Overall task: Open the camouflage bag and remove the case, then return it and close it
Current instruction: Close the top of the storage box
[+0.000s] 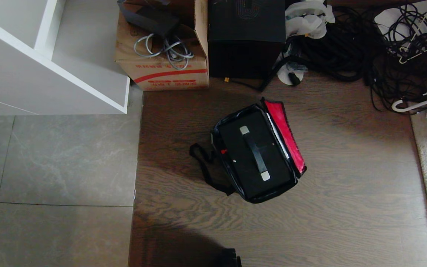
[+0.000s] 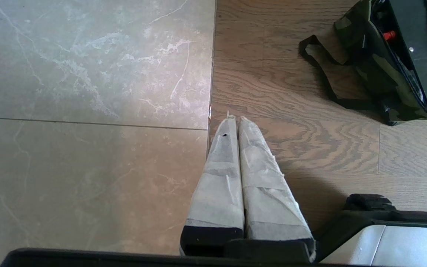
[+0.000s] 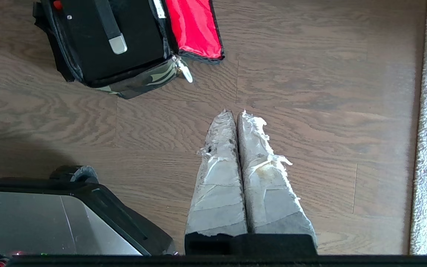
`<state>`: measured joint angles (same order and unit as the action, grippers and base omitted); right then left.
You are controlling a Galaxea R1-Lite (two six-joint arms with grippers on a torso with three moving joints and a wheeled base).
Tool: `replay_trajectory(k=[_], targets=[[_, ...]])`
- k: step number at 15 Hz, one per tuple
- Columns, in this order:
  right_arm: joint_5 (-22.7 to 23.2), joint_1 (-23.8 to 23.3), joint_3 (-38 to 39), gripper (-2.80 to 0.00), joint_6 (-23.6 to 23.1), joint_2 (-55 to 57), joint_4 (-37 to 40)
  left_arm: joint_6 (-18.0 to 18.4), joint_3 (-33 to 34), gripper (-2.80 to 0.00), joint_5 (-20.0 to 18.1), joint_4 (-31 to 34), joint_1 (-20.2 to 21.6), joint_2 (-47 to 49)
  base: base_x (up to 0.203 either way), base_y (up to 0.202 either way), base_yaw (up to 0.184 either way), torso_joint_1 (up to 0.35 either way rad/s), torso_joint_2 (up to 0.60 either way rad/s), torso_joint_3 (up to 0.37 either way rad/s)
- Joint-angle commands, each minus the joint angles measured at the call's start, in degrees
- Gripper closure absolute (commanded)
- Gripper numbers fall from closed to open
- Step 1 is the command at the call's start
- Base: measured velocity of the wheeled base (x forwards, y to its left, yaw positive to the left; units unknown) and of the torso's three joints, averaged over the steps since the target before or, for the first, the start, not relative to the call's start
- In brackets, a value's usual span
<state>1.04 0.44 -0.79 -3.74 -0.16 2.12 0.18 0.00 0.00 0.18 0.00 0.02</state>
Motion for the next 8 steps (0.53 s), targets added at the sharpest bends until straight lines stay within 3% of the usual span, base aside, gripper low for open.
replay_trajectory(k=[1,8], targets=[[0.02,0.0,0.06,0.0,-0.04,0.16,-0.01,-0.01,0.0,0.0,0.0,-0.01,0.0,0.06,0.0,0.0,0.0,0.0,0.0,0.0],[0.02,0.0,0.0,0.0,-0.04,0.16,-0.01,-0.01,0.0,0.0,0.0,-0.01,0.0,0.06,0.0,0.0,0.0,0.0,0.0,0.0]])
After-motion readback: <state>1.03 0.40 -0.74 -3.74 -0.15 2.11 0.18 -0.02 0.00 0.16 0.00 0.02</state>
